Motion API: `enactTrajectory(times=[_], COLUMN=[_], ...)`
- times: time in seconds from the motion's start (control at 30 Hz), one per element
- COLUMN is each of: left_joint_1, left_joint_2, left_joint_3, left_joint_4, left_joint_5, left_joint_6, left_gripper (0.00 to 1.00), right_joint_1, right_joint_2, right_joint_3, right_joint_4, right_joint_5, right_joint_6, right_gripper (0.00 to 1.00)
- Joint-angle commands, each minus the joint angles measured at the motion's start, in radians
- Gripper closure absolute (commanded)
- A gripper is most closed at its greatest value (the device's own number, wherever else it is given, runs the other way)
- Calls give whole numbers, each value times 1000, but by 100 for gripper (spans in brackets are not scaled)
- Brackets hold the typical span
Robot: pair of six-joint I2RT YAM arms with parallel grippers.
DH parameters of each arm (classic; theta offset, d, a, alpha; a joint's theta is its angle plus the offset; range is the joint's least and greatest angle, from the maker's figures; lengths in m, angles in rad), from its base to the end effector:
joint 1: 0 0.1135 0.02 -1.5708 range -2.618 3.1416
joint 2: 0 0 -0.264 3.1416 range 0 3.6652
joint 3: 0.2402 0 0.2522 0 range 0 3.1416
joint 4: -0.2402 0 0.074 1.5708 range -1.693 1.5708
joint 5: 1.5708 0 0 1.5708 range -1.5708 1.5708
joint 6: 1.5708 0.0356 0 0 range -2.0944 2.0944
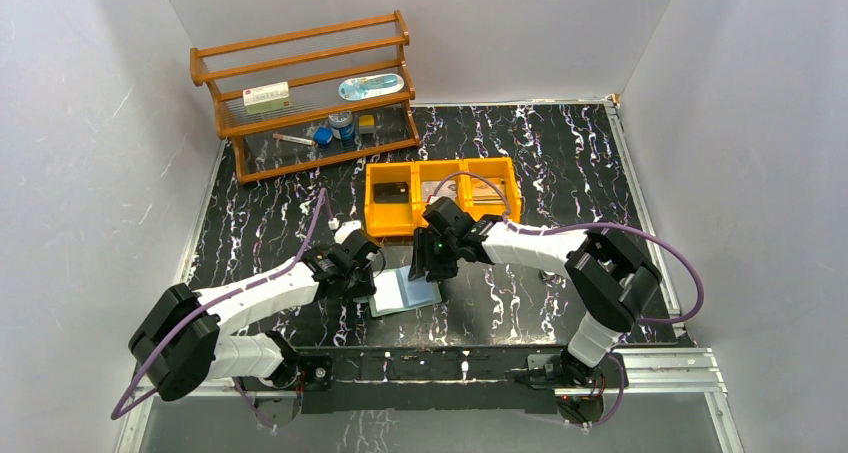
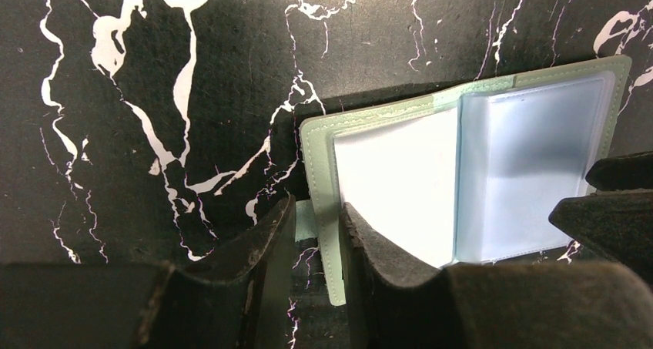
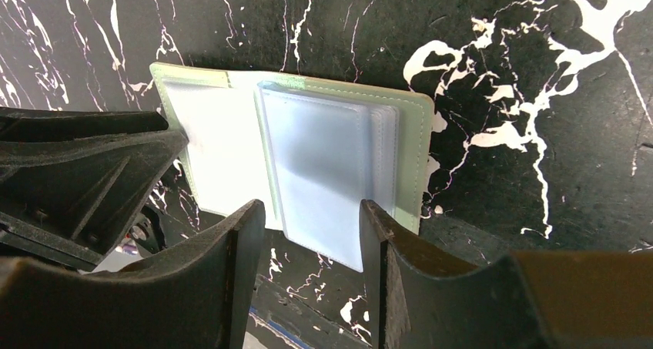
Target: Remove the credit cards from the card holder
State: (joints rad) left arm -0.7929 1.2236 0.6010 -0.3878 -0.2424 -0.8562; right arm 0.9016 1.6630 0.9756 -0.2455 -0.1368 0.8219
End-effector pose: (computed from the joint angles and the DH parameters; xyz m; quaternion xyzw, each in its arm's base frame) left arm 0.1618 -0.1521 0.1757 -0.0636 0.9524 -0.1227 0.2717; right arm 0.2051 0.2672 0.1795 -0.0591 0.9457 0.2797 0.1544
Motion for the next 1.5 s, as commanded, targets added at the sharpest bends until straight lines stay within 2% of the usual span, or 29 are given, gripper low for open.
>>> enactTrajectory(times=[0.0, 0.47, 0.8, 1.03, 1.17, 1.47], left_joint_1=[6, 6, 6, 6, 6, 6], left_joint_2=[15, 46, 48, 47, 54, 59], left_joint_3=[23, 21, 21, 30, 34, 37], left_joint_4=[9, 40, 33, 31, 36, 43], left_joint_5=[12, 56, 52, 55, 60, 68], left_joint_6=[15, 42, 40, 48, 53, 54], left_gripper=[74, 78, 79, 80, 80, 81], right_joint_1=[-1, 0, -2, -1, -1, -1], right_joint_2=[-26, 17, -72, 45, 44, 4], right_joint_3=[22, 24, 70, 36, 16, 44], right_joint_4=[-5, 23, -84, -15, 34, 78], right_joint_5=[8, -63, 85, -38, -78, -141], right_joint_6=[-9, 13, -17, 9, 19, 15], right_gripper=[44, 43, 41, 45, 49, 51])
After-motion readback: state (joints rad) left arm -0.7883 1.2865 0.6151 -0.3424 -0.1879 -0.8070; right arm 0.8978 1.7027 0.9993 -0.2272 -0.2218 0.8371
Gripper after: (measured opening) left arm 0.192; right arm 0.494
